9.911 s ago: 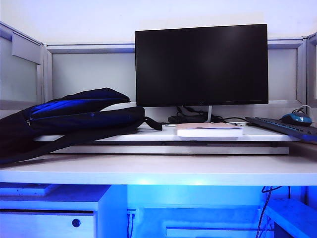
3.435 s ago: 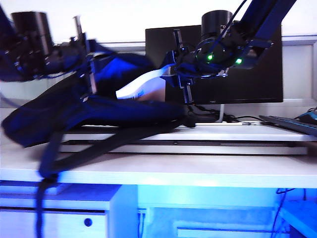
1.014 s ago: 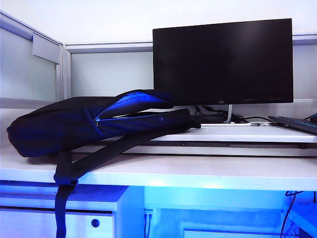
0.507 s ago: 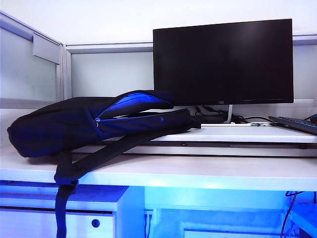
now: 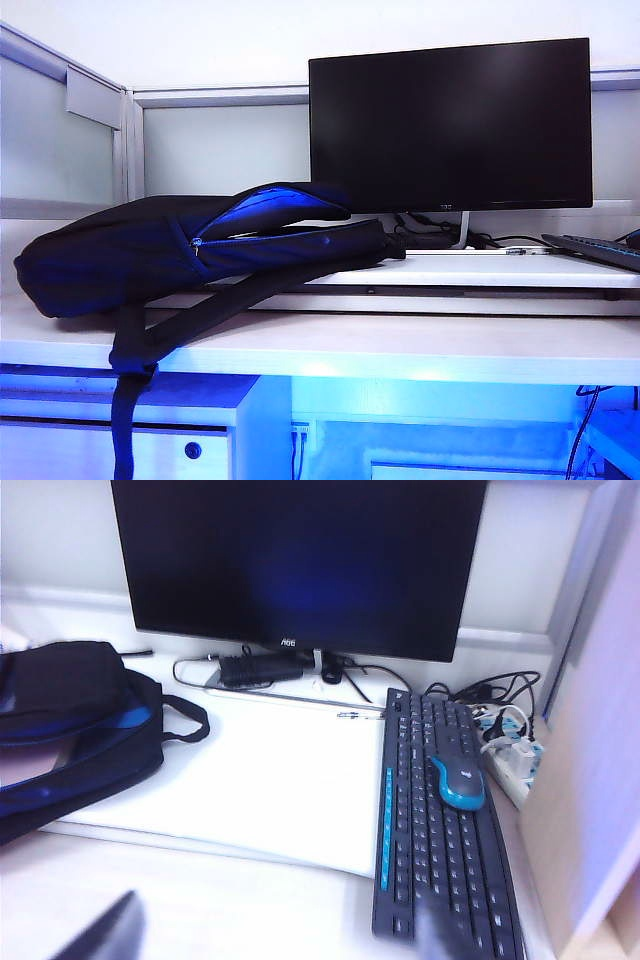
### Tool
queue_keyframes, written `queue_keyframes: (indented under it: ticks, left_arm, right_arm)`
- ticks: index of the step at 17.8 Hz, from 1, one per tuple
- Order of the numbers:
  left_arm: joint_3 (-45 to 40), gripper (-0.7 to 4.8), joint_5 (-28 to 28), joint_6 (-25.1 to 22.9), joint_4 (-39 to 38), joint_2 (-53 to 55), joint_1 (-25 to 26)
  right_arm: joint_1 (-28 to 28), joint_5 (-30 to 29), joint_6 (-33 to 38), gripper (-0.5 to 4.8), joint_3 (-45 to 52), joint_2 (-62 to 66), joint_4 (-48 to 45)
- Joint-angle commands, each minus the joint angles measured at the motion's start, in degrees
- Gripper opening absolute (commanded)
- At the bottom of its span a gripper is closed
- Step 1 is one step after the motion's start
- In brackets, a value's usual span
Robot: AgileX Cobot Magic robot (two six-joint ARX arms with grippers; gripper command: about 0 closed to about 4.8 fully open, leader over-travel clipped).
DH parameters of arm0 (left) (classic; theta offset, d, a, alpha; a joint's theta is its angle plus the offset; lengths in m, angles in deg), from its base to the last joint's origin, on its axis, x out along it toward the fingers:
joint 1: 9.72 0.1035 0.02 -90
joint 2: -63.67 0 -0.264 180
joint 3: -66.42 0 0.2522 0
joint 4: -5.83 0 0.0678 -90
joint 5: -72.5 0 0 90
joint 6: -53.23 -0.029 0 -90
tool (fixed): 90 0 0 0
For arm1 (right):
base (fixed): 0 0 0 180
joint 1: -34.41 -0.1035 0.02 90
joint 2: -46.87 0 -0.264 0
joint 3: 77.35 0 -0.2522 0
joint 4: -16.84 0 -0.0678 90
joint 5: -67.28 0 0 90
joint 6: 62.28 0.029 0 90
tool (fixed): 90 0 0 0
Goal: Pick up the book on the desk and put it into the open backpack.
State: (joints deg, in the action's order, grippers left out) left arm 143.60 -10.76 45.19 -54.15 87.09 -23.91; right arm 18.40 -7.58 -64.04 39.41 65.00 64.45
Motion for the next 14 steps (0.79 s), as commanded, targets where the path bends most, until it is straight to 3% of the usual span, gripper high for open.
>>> queue_keyframes:
  ticks: [1, 3, 6, 10, 12, 14]
  left_arm:
    - [-9.07, 3.26, -2.10, 5.88, 4.17, -9.94, 0.04]
    - [-12.35, 3.25, -2.84, 6.60, 4.44, -14.23, 0.02]
    - [-16.11, 2.73, -2.97, 6.86, 4.76, -18.29, 0.02]
    - [-20.02, 2.72, -2.95, 8.98, 4.76, -20.28, 0.02]
    - [-21.57, 2.71, -3.19, 8.96, 4.37, -20.74, 0.00]
    - [-21.55, 2.67, -5.75, 10.32, 5.27, -23.08, 0.02]
  right_arm:
    - [0.00, 0.55, 0.24, 3.08, 3.63, -8.55, 2.47]
    - [0.00, 1.86, 0.31, 3.08, 5.29, -10.67, 4.76]
    - [0.00, 1.90, 1.40, 3.05, 8.00, -11.89, 6.93]
    - [0.02, 3.43, 1.53, 3.05, 10.10, -11.91, 8.39]
    - [0.02, 7.23, 1.25, 3.04, 10.34, -12.11, 9.53]
    - [-0.02, 7.21, 2.14, 2.91, 12.83, -14.78, 9.46]
